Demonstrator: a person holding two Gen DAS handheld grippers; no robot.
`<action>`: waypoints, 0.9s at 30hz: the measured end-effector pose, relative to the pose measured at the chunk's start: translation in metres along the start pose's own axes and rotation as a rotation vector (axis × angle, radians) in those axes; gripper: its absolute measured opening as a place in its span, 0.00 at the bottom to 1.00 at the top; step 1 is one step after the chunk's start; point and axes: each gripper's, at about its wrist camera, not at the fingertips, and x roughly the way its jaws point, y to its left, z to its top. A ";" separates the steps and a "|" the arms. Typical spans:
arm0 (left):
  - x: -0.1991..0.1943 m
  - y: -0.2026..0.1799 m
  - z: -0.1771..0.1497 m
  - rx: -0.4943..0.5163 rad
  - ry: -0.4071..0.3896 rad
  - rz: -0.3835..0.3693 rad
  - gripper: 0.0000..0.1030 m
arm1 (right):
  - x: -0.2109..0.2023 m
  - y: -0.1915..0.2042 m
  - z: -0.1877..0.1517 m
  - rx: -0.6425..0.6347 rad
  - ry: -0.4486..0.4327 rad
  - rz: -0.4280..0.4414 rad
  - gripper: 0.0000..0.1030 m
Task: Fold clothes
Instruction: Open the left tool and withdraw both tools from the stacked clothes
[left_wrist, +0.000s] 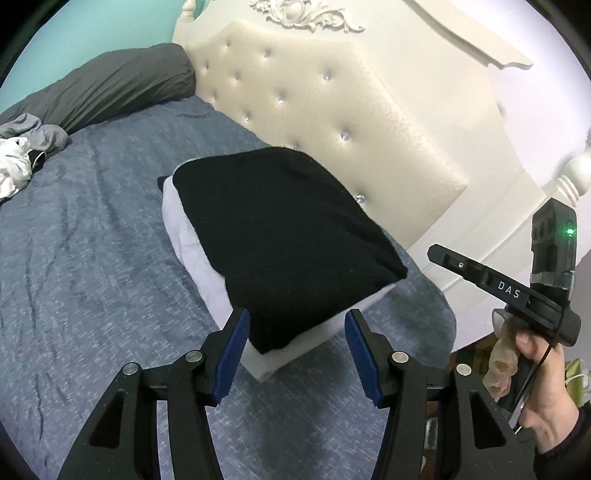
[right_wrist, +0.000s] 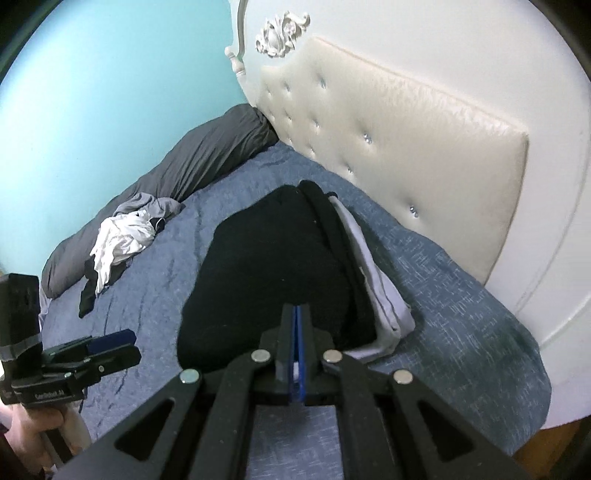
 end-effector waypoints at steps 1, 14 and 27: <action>-0.007 -0.003 -0.002 0.003 -0.005 0.002 0.56 | -0.004 0.004 -0.001 -0.006 -0.003 -0.006 0.01; -0.067 -0.020 -0.020 0.044 -0.046 0.025 0.58 | -0.060 0.042 -0.018 0.011 -0.049 -0.117 0.02; -0.114 -0.036 -0.042 0.088 -0.083 0.057 0.70 | -0.110 0.075 -0.050 0.021 -0.107 -0.142 0.31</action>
